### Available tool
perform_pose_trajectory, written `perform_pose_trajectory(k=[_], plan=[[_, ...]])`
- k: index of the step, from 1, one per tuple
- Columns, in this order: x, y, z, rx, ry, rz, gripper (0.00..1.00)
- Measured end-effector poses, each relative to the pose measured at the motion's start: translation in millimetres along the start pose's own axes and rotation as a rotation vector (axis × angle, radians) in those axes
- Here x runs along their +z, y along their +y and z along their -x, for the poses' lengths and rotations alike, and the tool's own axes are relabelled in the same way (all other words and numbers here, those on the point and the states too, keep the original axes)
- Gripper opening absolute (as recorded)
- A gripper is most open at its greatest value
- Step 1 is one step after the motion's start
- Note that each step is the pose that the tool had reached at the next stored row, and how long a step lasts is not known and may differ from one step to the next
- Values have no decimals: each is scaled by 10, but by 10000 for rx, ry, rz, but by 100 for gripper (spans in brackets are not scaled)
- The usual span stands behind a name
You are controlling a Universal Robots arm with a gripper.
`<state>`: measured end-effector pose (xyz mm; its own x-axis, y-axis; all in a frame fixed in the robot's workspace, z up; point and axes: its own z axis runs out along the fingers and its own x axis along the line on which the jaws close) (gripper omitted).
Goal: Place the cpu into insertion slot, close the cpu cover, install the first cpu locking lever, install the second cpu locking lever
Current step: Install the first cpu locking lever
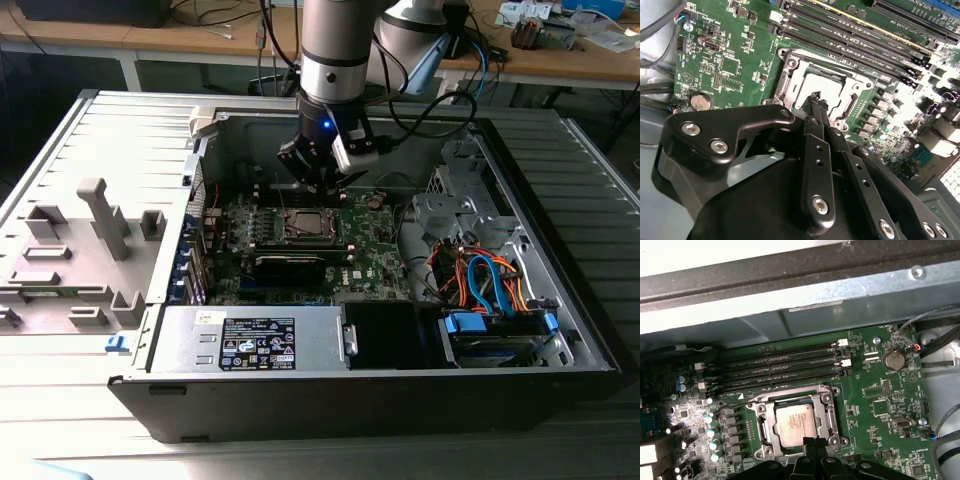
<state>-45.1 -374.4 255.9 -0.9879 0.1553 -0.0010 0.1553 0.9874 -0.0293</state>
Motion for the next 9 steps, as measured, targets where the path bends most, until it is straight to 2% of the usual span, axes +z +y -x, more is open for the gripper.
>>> perform_pose_trajectory(k=[3, 5, 6, 9], plan=[[0, 0, 0, -168, -4, 10, 11], [-1, -1, -1, -274, -1, 45, 11], [-1, 0, 0, -421, 5, 113, 11], [1, 0, 0, -1006, -8, 120, 11]])
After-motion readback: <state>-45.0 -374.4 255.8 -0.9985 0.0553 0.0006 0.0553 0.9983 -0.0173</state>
